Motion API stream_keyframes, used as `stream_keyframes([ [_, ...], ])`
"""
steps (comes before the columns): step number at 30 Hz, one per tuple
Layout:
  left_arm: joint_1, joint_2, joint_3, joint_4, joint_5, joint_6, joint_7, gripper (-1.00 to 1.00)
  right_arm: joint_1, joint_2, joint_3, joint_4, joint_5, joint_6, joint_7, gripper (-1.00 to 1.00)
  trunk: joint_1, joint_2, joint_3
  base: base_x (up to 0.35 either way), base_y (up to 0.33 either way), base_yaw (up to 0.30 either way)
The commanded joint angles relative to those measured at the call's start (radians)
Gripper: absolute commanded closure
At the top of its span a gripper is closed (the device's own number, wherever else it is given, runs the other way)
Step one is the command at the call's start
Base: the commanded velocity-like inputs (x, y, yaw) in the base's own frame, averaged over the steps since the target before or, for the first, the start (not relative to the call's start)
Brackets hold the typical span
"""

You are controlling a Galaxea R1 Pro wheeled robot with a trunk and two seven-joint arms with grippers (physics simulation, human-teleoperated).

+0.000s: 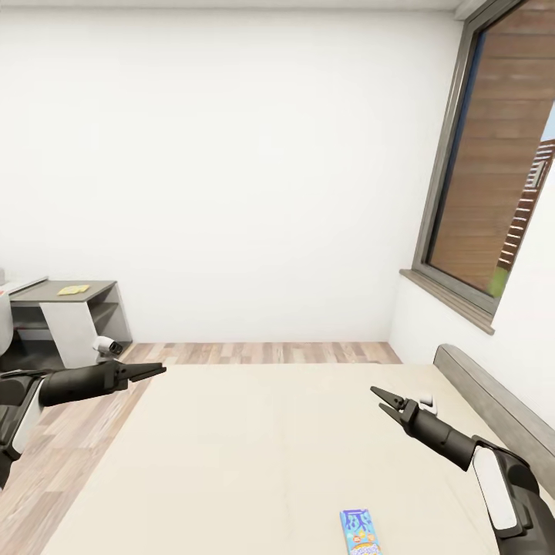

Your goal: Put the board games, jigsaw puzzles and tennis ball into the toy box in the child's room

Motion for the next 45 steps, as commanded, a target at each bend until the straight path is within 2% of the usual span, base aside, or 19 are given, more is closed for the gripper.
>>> stream_keyframes([
  [1,0.0,0.0,0.0,0.0,0.0,0.011,-0.004,-1.0,0.0,0.0,-0.001,0.0,0.0,0.005,0.003,-1.0,0.0,-0.001,0.0,0.0,0.0,0.0],
  [17,0.0,0.0,0.001,0.0,0.0,0.011,-0.004,-1.0,-0.001,0.0,-0.001,0.0,0.0,0.006,0.003,-1.0,0.0,-0.001,0.0,0.0,0.0,0.002],
  [32,0.0,0.0,0.001,0.0,0.0,0.011,-0.005,-1.0,0.0,0.0,-0.002,0.0,-0.006,0.006,0.003,-1.0,0.0,-0.001,0.0,0.0,0.0,0.103],
  [45,0.0,0.0,0.0,0.0,0.0,0.011,-0.002,-1.0,-0.001,0.002,-0.002,0.01,0.004,0.003,-0.014,-1.0,0.0,-0.001,0.0,0.0,0.0,0.001],
])
